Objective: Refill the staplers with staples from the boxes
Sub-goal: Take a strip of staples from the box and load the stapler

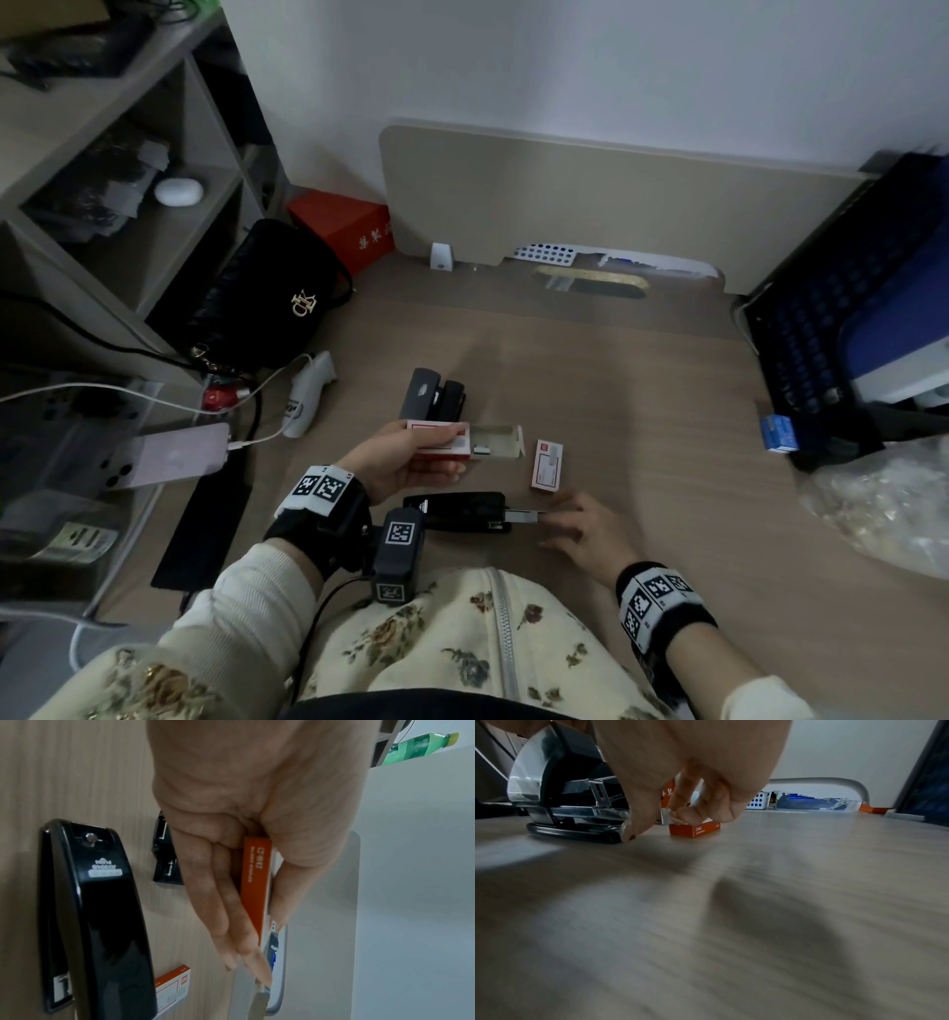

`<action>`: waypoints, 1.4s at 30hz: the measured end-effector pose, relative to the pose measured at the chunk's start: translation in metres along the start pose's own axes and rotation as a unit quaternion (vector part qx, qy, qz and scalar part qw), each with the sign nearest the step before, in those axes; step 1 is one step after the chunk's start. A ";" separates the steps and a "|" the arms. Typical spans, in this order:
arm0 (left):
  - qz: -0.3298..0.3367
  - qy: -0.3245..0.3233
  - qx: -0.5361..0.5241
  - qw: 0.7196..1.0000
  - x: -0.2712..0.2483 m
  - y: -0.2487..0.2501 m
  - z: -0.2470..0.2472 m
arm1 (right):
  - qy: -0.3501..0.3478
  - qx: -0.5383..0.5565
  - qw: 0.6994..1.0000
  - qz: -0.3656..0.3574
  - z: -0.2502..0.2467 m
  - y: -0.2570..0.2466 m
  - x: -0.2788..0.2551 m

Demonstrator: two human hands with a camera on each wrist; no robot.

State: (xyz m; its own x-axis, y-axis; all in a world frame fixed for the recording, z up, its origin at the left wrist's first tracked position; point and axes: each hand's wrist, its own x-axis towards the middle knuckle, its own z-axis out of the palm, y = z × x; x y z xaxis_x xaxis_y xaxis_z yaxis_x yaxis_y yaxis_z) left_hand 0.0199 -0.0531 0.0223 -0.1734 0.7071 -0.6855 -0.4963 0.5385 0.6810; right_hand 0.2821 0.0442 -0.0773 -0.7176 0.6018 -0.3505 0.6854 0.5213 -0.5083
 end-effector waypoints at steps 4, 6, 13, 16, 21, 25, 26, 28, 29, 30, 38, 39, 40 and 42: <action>0.003 -0.003 0.001 1.000 -0.001 0.001 0.000 | 0.045 0.034 0.998 -0.003 -0.003 0.000 -0.001; 0.005 -0.008 0.002 1.000 -0.001 0.001 -0.001 | 0.055 0.038 0.998 0.000 -0.004 0.002 -0.003; 0.007 -0.015 0.005 1.000 -0.002 0.001 0.000 | -0.003 -0.010 1.000 0.000 -0.003 -0.004 -0.004; 0.010 -0.016 0.006 1.000 -0.002 0.001 -0.001 | 0.016 -0.003 1.000 0.006 -0.003 -0.004 -0.005; 0.010 -0.023 0.000 1.000 -0.003 0.001 -0.001 | 0.032 -0.008 0.999 0.008 -0.010 -0.009 -0.005; 0.010 -0.028 0.000 1.000 -0.003 0.002 0.000 | -0.035 -0.017 0.999 0.012 -0.006 -0.009 -0.004; 0.011 -0.028 0.002 1.000 -0.003 0.002 0.000 | -0.030 -0.011 0.999 0.011 -0.005 -0.009 -0.004; 0.013 -0.030 0.000 0.999 -0.003 0.001 0.000 | 0.006 0.005 1.000 -0.001 -0.007 -0.011 -0.003; 0.014 -0.030 -0.003 0.999 -0.003 0.001 0.000 | 0.034 0.010 0.999 -0.010 -0.012 -0.014 -0.002; 0.014 -0.030 -0.005 0.999 -0.002 0.001 -0.001 | 0.072 0.017 0.997 -0.020 -0.017 -0.017 -0.001; 0.016 -0.036 0.021 0.999 0.000 0.002 0.003 | 0.314 0.043 0.918 -0.240 -0.061 -0.077 0.014; 0.017 -0.039 0.028 0.999 0.000 0.002 0.004 | 0.306 0.024 0.918 -0.253 -0.062 -0.083 0.017; 0.019 -0.042 0.033 0.998 -0.001 0.002 0.005 | 0.293 0.003 0.920 -0.259 -0.061 -0.087 0.020; 0.021 -0.048 0.041 0.998 -0.001 0.002 0.005 | 0.275 -0.024 0.930 -0.245 -0.056 -0.091 0.023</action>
State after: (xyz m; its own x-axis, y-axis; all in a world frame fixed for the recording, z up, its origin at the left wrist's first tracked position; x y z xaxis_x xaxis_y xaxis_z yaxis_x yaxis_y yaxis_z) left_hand 0.0235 -0.0502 0.0261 -0.1087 0.7677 -0.6316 -0.4183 0.5410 0.7296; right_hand 0.2105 0.0448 0.0051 -0.7827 0.4968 0.3749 0.3072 0.8323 -0.4615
